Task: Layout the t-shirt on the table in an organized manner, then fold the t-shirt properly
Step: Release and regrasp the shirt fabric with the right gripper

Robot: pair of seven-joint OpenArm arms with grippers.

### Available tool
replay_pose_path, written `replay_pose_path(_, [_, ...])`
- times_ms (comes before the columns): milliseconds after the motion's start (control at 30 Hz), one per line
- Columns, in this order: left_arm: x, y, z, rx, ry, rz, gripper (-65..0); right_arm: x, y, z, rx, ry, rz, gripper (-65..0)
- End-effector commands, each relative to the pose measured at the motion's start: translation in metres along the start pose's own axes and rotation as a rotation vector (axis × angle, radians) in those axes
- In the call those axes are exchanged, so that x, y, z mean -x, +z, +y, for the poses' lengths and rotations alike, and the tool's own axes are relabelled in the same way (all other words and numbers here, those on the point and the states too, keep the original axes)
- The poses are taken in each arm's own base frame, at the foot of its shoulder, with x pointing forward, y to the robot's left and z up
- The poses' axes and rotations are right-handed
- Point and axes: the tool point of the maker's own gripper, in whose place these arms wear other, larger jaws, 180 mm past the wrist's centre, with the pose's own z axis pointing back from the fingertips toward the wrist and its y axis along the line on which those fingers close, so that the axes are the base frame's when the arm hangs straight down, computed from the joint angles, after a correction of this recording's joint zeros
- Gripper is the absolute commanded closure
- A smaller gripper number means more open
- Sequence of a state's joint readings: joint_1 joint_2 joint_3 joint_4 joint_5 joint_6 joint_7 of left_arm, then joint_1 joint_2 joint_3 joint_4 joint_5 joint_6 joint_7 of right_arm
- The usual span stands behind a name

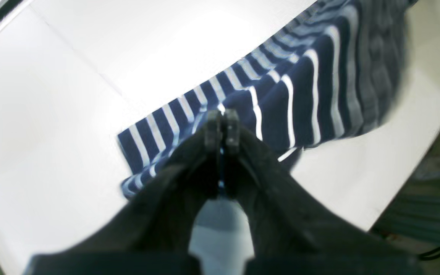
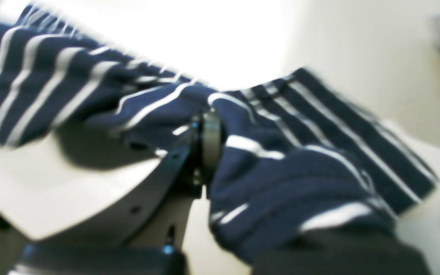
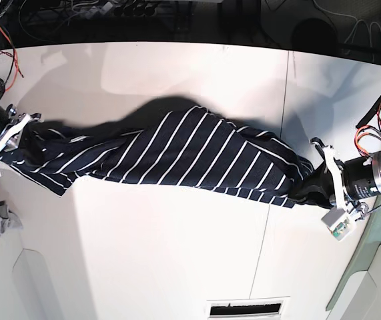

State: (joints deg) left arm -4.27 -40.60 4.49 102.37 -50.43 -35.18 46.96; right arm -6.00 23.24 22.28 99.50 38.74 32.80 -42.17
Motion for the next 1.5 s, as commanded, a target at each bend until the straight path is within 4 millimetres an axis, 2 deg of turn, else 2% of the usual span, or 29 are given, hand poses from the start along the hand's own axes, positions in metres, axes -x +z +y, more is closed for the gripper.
replay_pose_path(0, [-0.01, 0.0, 0.007, -0.014, 0.014, -0.053, 0.0, -0.015, 0.001, -0.006, 0.009, 0.007, -0.053, 0.0])
replay_pose_path(100, [0.006, -0.025, 0.024, -0.054, 0.123, -0.083, 0.0, -0.014, -0.015, -0.02, 0.022, -0.054, -0.057, 0.0])
replay_pose_path(133, [0.014, -0.036, 0.029, -0.062, 0.175, -0.084, 0.0, -0.013, -0.022, -0.025, 0.023, -0.083, -0.054, -3.7])
replay_pose_path(200, [0.033, -0.059, 0.034, -0.057, 0.292, -0.066, 0.0, -0.007, -0.036, -0.036, 0.024, -0.143, -0.037, -19.0])
replay_pose_path(267, [0.051, -0.077, 0.035, -0.046, 0.392, -0.042, 0.0, 0.004, -0.046, -0.044, 0.028, -0.206, -0.014, -29.5])
replay_pose_path(333, [0.07, -0.089, 0.032, -0.039, 0.466, -0.012, -1.9, 0.017, -0.048, -0.046, 0.023, -0.247, 0.019, -31.4])
replay_pose_path(367, [0.077, -0.092, 0.031, -0.037, 0.49, 0.0, -6.8, 0.024, -0.048, -0.042, 0.005, -0.269, 0.041, -31.4])
replay_pose_path(433, [0.086, -0.091, 0.029, -0.028, 0.501, 0.027, -15.2, 0.032, -0.046, -0.029, -0.046, -0.315, 0.056, -31.2])
replay_pose_path(500, [0.086, -0.086, 0.025, 0.013, 0.481, 0.043, -18.2, 0.033, -0.043, -0.017, -0.084, -0.319, 0.046, -31.2])
replay_pose_path(700, [0.053, -0.058, 0.023, 0.075, 0.398, -0.013, -18.2, 0.047, -0.026, 0.015, -0.116, -0.285, 0.052, -31.2])
replay_pose_path(867, [0.046, -0.045, 0.02, 0.072, 0.324, -0.009, -18.3, 0.075, -0.022, 0.035, -0.131, -0.326, 0.093, -31.2])
replay_pose_path(1033, [0.067, -0.044, 0.011, 0.072, 0.353, 0.029, -18.4, 0.097, -0.028, 0.041, -0.089, -0.334, 0.102, -31.2])
replay_pose_path(1100, [0.082, -0.042, 0.01, 0.046, 0.369, 0.055, -21.6, 0.106, -0.033, 0.041, -0.069, -0.329, 0.103, -31.2])
replay_pose_path(1200, [0.102, -0.032, 0.025, -0.059, 0.427, 0.057, -28.6, 0.12, -0.047, 0.048, -0.089, -0.352, 0.129, -31.2])
replay_pose_path(1267, [0.114, -0.023, 0.036, -0.128, 0.454, 0.053, -29.8, 0.125, -0.058, 0.056, -0.117, -0.364, 0.146, -31.2])
replay_pose_path(1367, [0.124, -0.017, 0.035, -0.15, 0.5, 0.037, -29.8, 0.122, -0.072, 0.066, -0.151, -0.357, 0.142, -31.2])
replay_pose_path(1467, [0.129, -0.024, 0.02, -0.124, 0.55, 0.023, -29.8, 0.11, -0.083, 0.075, -0.178, -0.328, 0.119, -31.2])
